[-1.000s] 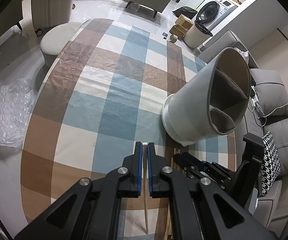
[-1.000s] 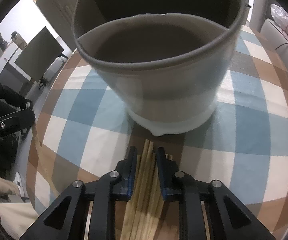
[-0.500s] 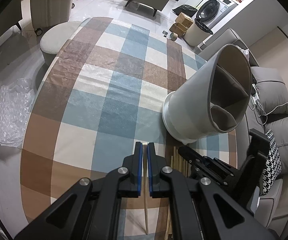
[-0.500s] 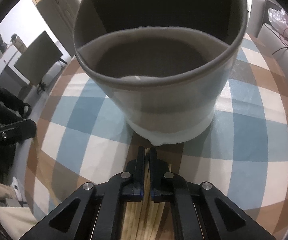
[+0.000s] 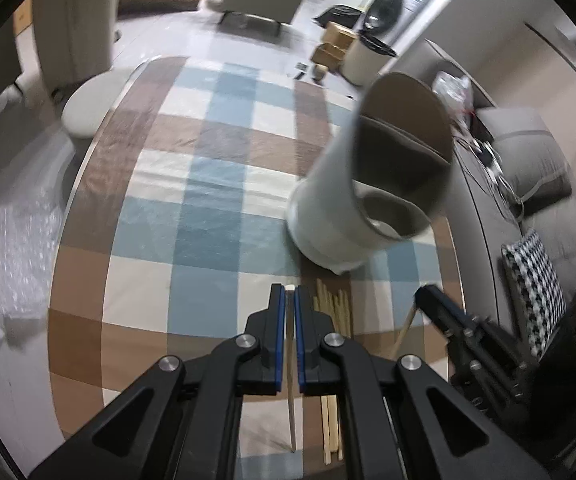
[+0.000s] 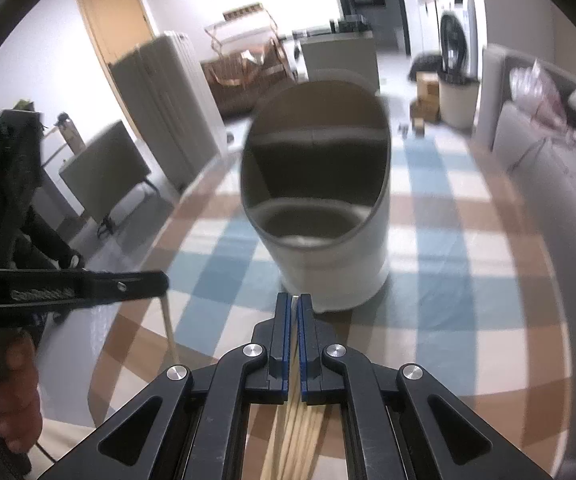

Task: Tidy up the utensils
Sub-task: 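Lift both held chopsticks up and over the white utensil holder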

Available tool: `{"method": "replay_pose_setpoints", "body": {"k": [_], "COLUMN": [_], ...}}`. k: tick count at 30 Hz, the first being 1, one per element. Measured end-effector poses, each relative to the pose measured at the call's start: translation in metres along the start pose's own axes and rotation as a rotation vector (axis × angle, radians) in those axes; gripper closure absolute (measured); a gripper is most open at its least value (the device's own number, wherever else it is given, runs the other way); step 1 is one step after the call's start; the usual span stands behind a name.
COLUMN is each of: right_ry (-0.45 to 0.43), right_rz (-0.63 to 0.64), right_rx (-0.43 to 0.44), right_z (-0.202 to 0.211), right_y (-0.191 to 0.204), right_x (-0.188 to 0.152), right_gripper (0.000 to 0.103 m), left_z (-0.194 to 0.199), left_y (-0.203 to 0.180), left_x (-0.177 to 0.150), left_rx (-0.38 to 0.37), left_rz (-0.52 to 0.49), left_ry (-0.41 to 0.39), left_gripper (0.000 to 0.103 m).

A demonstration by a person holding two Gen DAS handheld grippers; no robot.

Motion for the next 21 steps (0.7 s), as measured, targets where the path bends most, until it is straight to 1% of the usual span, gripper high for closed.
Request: {"method": "replay_pose_setpoints", "body": {"k": [1,4,9,14,16,18,19,21], "right_ry": [-0.025,-0.087,-0.129,-0.179,-0.194,-0.211,-0.217,-0.226], "right_rz": [0.009,0.025,0.033,0.040,0.038,0.033,0.031,0.029], "right_rx": [0.000,0.001,0.005,0.011,0.015,0.018,0.021,0.024], "right_z": [-0.002,0.009,0.022,0.033,0.035,0.036,0.036,0.037], "right_y": [0.010,0.017,0.022,0.024,0.023,0.021,0.021,0.020], "right_x": [0.004,0.009,0.015,0.025,0.028,0.031,0.032,0.034], "right_gripper": [0.101,0.101,0.101,0.101,0.101,0.101,0.101,0.101], "left_z": [0.002,0.010,0.026,0.035,0.041,0.049,0.054,0.062], "left_y": [-0.002,-0.010,-0.030,-0.044,-0.048,-0.050,-0.052,-0.053], "left_x": [-0.001,-0.002,0.005,0.015,0.022,0.029,0.033,0.040], "left_rx": [-0.005,0.001,-0.005,-0.002,-0.001,0.020,0.008,0.033], "left_rz": [-0.007,-0.026,-0.074,-0.117,-0.125,-0.132,-0.136,-0.153], "left_ry": [0.001,-0.009,-0.064,-0.099,-0.136,-0.186,-0.214,-0.267], "left_gripper": [0.103,0.103,0.103,0.103,0.103,0.103,0.103,0.103]}}
Point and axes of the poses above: each gripper's, at about its wrist camera, not at the fingertips, and z roughly against the way its jaws point, y to its left, x to its top, the point moved 3 cm from there along -z, roughly the way its jaws point, and after that the axes turned 3 degrees about -y, right-handed, at the moved point
